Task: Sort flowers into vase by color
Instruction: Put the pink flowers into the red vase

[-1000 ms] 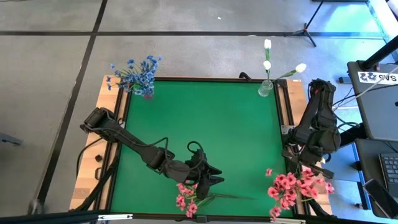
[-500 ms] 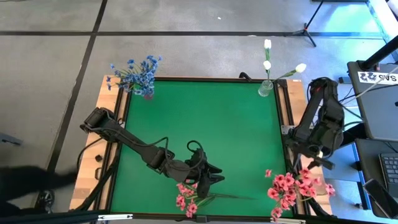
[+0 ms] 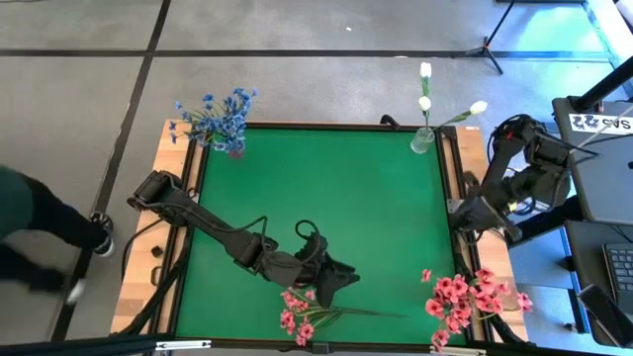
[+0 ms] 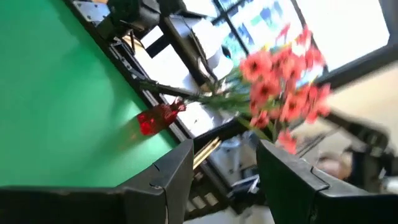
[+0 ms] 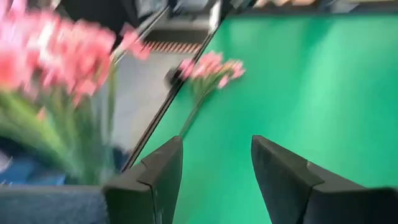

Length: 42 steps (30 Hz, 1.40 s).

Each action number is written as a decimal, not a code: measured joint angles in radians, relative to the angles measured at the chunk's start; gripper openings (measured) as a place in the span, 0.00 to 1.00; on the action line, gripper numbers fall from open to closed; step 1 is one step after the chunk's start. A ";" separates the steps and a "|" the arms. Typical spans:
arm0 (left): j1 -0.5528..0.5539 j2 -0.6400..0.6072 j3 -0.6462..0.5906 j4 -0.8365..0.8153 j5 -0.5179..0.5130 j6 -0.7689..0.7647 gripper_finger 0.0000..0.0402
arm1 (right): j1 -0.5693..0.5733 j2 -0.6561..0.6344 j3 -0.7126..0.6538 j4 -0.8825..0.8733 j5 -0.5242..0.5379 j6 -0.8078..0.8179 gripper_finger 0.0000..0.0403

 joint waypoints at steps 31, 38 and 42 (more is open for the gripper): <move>-0.094 0.303 0.327 -0.578 0.051 -0.871 0.42 | 0.000 0.001 0.031 0.206 0.547 -0.002 0.47; -0.063 0.312 0.295 -0.837 0.356 -0.991 0.42 | 0.000 0.001 0.031 0.221 0.544 -0.001 0.47; -0.057 0.352 0.275 -0.833 0.462 -0.960 0.42 | 0.000 0.001 0.031 0.219 0.544 -0.001 0.47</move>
